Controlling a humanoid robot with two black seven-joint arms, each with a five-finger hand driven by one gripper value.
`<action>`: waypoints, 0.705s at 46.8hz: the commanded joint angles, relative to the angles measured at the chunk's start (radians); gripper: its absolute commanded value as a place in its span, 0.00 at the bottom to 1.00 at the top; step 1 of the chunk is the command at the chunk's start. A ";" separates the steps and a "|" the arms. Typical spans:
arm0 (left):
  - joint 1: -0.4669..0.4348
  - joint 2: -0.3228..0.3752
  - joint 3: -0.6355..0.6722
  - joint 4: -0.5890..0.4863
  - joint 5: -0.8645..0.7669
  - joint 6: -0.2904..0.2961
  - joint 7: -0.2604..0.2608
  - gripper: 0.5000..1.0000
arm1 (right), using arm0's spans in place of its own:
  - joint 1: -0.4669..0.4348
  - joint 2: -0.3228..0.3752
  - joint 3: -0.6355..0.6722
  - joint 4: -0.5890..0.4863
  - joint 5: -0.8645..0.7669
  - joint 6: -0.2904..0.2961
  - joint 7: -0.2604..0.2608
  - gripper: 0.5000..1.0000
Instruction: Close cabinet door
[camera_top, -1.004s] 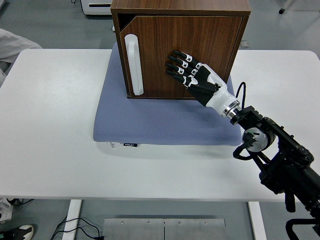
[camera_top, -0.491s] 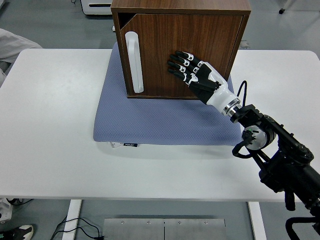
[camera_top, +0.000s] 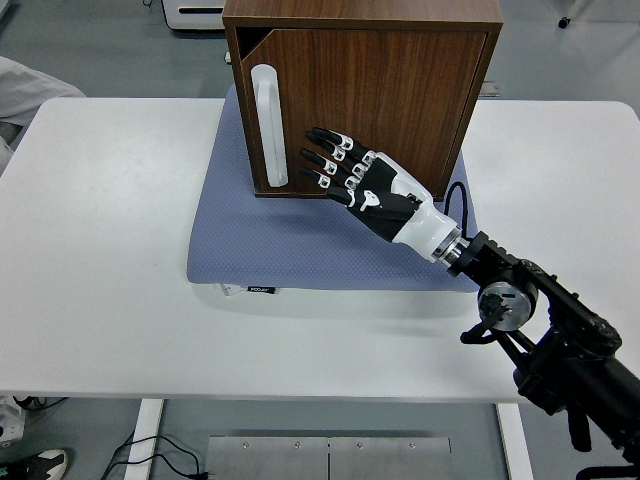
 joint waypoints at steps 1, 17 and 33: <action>0.000 0.000 0.001 0.000 -0.001 0.000 0.001 1.00 | -0.024 -0.012 0.005 0.027 0.001 0.000 0.000 1.00; 0.000 0.000 0.001 0.000 0.000 0.000 -0.001 1.00 | -0.169 -0.167 0.123 0.140 0.001 0.000 0.000 1.00; 0.000 0.000 0.001 0.000 0.000 0.000 -0.001 1.00 | -0.314 -0.247 0.261 0.183 0.006 0.003 -0.005 1.00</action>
